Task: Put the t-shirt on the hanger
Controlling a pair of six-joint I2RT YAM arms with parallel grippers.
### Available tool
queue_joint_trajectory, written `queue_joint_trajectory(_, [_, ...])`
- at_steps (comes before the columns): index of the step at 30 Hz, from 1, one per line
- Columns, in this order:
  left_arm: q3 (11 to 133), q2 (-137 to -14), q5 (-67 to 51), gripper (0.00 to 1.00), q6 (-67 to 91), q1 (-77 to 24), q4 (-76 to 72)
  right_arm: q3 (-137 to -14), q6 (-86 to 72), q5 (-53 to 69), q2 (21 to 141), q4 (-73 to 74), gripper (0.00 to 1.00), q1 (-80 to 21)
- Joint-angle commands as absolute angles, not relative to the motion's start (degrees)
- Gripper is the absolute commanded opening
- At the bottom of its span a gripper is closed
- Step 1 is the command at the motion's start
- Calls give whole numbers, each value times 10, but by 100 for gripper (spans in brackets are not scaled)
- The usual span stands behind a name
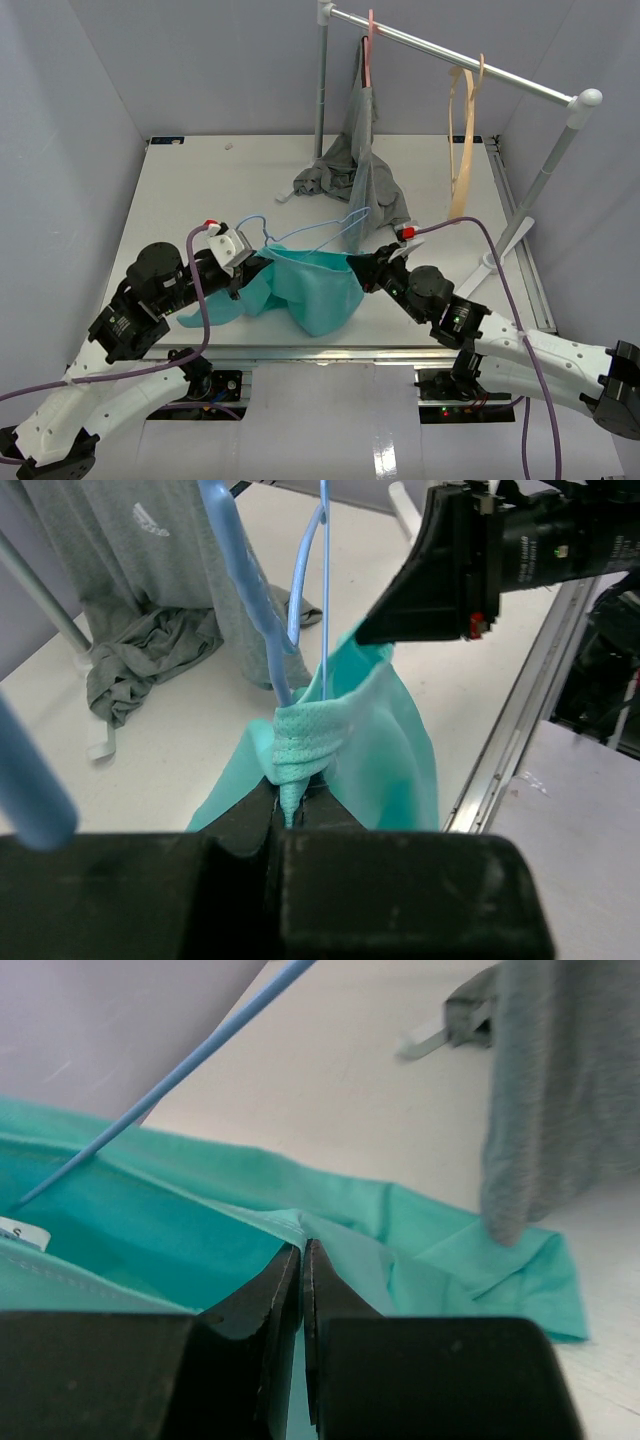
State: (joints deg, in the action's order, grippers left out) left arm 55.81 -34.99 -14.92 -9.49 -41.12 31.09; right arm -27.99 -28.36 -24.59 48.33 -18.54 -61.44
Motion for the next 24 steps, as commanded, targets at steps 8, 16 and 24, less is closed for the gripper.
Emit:
queue_joint_trajectory(8, [612, -349, -233, 0, -114, -415, 407, -371, -220, -394, 434, -70, 8, -567])
queue_joint_trajectory(16, [611, -377, -186, 0, -129, -415, 435, -460, -184, -381, 434, 25, 8, -564])
queue_joint_trajectory(24, [614, -429, -193, 0, -141, -415, 423, -529, -117, -168, 491, 59, 8, -565])
